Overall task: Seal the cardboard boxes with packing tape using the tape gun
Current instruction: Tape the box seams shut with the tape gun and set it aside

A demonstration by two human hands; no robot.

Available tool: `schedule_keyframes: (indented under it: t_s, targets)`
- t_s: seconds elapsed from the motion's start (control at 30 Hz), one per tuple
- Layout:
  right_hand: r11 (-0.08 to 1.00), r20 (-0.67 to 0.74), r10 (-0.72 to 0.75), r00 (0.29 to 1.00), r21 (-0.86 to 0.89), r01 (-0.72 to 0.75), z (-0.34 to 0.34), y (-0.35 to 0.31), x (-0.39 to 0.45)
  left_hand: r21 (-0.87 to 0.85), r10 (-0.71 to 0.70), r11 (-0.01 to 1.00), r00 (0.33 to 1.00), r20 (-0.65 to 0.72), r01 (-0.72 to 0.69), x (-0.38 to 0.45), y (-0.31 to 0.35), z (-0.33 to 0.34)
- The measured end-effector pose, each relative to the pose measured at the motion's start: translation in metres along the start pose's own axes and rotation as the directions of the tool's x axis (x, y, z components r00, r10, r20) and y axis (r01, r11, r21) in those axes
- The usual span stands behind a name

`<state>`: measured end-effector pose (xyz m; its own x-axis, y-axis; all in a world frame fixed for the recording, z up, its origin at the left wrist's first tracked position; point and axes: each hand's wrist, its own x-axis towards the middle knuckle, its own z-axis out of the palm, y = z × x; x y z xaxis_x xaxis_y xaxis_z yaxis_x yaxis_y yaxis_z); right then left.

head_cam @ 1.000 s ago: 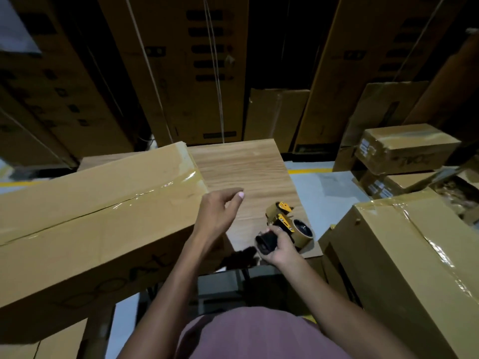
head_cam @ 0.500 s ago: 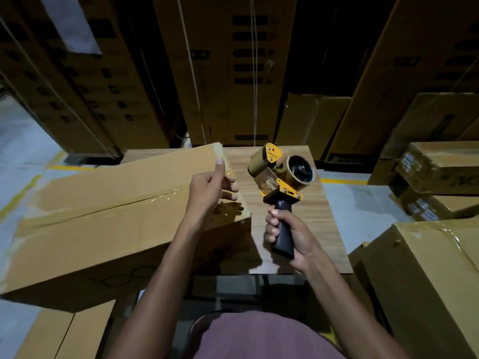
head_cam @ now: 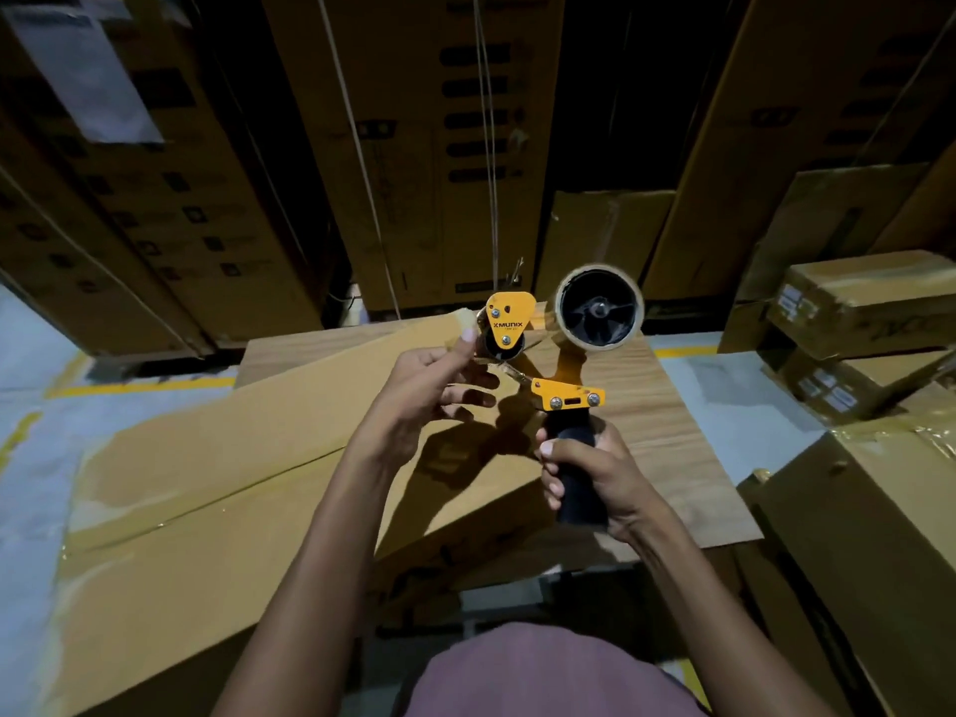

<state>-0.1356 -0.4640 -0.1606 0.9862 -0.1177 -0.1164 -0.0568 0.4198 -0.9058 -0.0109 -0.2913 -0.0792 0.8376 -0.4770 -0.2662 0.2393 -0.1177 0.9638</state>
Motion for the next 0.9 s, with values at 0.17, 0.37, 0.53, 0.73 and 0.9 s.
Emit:
schedule_keyframes:
  t_s: [0.17, 0.37, 0.53, 0.73, 0.9]
  targets:
    - [0.999, -0.102, -0.043, 0.994, -0.026, 0.041, 0.026, 0.013, 0.004, -0.075, -0.050, 0.995, 0.982, 0.183, 0.065, 0.005, -0.005, -0.040]
    - [0.994, -0.195, -0.091, 0.977, -0.079, 0.077, 0.053, 0.026, 0.007, -0.192, -0.005, 0.979, 0.951, 0.308, 0.067, 0.005, -0.013, -0.084]
    - [0.989, -0.255, -0.124, 0.959, -0.110, 0.098, 0.072, 0.035, 0.002, -0.203, 0.038, 0.978, 0.927, 0.372, 0.041, 0.011, -0.013, -0.109]
    - [0.975, -0.303, -0.180, 0.936, -0.181, 0.128, 0.077, 0.025, 0.005, -0.244, -0.015, 0.967, 0.973, 0.230, 0.072, 0.025, -0.007, -0.108]
    - [0.963, -0.305, -0.201, 0.931, -0.234, 0.131, 0.072, 0.019, 0.015, -0.179, -0.096, 0.976, 0.981, 0.170, 0.126, 0.043, 0.004, -0.104]
